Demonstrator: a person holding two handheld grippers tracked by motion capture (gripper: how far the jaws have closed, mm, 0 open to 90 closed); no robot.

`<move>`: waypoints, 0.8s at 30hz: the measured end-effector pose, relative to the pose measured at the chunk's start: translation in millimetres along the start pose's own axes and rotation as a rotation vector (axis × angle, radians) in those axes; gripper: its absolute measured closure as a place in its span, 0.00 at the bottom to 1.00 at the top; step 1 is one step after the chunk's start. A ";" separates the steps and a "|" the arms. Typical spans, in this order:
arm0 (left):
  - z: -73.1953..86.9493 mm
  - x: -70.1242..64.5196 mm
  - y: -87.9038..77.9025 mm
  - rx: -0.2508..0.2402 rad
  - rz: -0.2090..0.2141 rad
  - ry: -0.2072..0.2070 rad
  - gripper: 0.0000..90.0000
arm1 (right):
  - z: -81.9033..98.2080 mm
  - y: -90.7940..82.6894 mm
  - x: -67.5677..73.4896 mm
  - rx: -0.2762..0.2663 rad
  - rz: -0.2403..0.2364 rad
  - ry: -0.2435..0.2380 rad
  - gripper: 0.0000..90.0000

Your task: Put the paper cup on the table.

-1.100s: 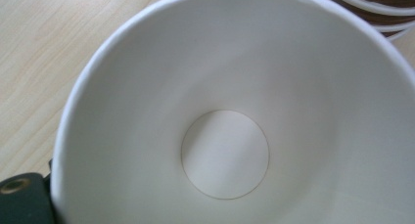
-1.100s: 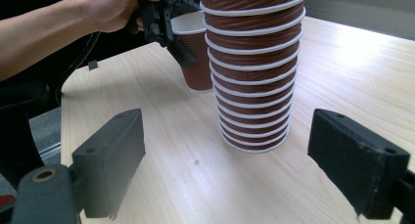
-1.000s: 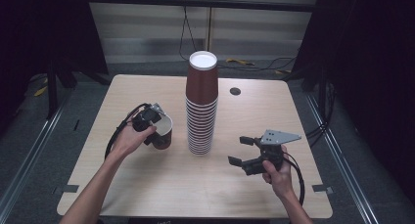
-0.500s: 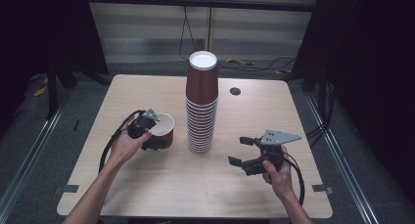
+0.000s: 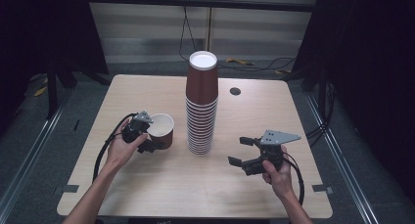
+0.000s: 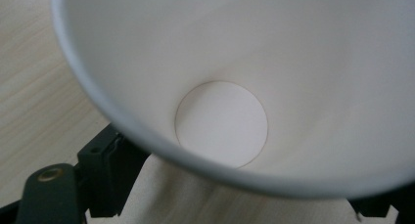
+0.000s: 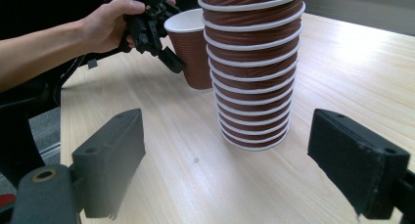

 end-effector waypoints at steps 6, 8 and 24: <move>9.2 -3.5 -9.6 -0.059 -0.031 -0.012 0.18 | 0.1 -0.8 -0.6 -0.002 0.005 0.002 0.15; 12.3 -5.2 -15.3 -0.084 -0.047 -0.024 0.18 | 0.3 -0.8 -1.0 -0.004 0.004 0.005 0.15; 29.9 -35.9 -40.0 -0.196 -0.065 -0.078 0.19 | 1.1 -4.0 -2.9 -0.016 0.023 0.014 0.15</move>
Point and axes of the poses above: each handheld gripper's, and its own axes: y roughly forward along the jaws, z roughly out of its underside, x roughly to its left, the point moved 1 cm from there along y, roughly forward along the jaws, and after that the axes turned 10 degrees about y, right-handed, at the moved point
